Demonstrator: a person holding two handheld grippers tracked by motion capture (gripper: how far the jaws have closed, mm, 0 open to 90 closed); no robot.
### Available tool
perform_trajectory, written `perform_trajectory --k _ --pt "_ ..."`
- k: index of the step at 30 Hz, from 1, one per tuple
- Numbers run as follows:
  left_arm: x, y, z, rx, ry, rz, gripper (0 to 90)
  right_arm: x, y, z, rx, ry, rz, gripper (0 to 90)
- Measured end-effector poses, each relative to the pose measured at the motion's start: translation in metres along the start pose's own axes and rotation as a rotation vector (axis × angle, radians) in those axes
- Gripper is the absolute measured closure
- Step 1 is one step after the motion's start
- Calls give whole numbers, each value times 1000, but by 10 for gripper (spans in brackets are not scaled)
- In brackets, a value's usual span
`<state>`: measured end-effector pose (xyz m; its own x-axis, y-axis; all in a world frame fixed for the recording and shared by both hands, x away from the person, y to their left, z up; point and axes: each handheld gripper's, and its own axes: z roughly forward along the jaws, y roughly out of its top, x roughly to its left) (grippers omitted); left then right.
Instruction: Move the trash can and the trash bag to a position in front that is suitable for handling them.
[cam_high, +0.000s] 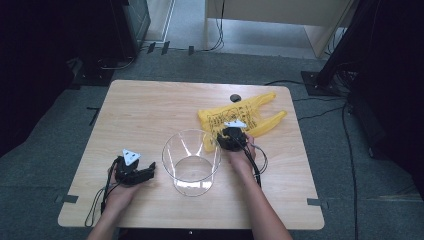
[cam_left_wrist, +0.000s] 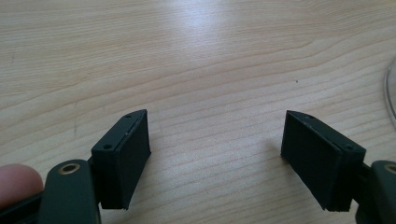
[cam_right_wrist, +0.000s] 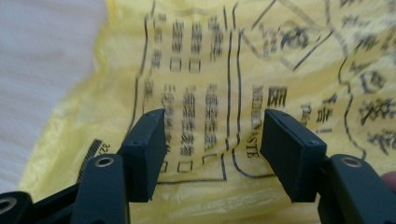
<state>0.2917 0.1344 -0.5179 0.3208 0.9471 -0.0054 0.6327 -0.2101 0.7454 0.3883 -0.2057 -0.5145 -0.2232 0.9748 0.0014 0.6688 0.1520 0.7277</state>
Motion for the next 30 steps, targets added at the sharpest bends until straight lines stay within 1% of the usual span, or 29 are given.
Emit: perform_trajectory --k 2,5,9,12,16,17,18,21,22,23,24,25,26,27,28,29,30 --pt "0 0 0 0 3 1 233 -4 -5 -2 -1 17 14 396" --pt "0 0 0 0 3 1 233 -13 -14 -10 -11 22 -2 382" --pt "0 0 0 1 2 0 233 -33 -31 -25 -30 36 -7 368" --pt "-1 0 0 1 8 4 233 -51 -45 -40 -29 50 -15 365" --pt "-1 0 0 2 8 4 233 -75 -66 -61 -28 98 -64 351" --pt "-1 0 0 2 8 4 233 -75 -66 -61 -28 98 -64 351" --pt "-1 0 0 2 8 4 233 -89 -75 -73 -9 123 -99 345" --pt "-1 0 0 2 8 4 233 -102 -83 -87 19 135 -147 336" --pt "-1 0 0 2 8 4 233 -102 -83 -87 19 135 -147 336" --pt "-1 0 0 2 8 4 232 -108 -85 -97 -7 122 -137 327" --pt "-1 0 0 2 8 5 232 -108 -83 -101 -28 123 -114 325" --pt "-1 0 0 2 8 5 233 -108 -83 -101 -28 123 -114 325" --pt "-1 0 0 2 9 5 232 -105 -73 -108 -95 112 -32 298" --pt "-1 0 0 3 8 7 232 -102 -68 -109 -110 96 -6 283" --pt "-1 0 1 2 9 6 232 -98 -62 -108 -123 59 27 263" --pt "-1 0 1 2 8 6 232 -93 -54 -106 -123 14 67 223" --pt "-1 0 1 2 8 6 232 -93 -54 -106 -123 14 67 223"
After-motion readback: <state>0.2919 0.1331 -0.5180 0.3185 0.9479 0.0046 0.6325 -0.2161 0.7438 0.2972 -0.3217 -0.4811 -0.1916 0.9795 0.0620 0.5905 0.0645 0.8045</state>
